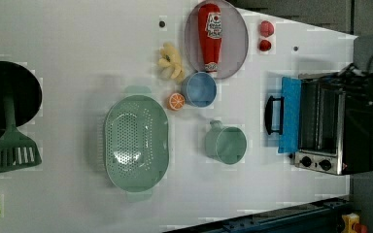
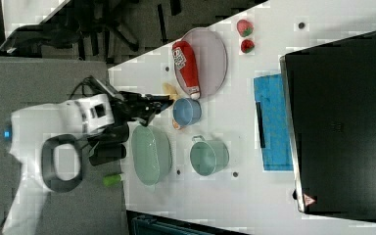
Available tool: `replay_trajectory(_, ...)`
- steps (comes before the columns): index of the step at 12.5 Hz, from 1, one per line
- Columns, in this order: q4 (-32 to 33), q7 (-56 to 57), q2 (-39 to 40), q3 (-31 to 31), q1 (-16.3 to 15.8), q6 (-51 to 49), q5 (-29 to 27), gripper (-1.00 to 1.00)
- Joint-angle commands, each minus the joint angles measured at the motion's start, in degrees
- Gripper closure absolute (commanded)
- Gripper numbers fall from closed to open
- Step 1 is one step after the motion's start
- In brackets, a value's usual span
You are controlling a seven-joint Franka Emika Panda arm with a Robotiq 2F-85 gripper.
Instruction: Flap open oven.
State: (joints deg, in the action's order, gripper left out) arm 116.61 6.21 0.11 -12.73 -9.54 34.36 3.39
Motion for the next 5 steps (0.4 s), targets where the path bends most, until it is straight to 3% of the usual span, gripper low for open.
replay_trajectory(1,-1.6,-8.0,-3.4,-0.5,0.2,-9.2,-1.0,0.65)
replay_trajectory(5,-3.6,-9.0,-9.3,-0.3,0.1,-18.0,-1.0,0.65)
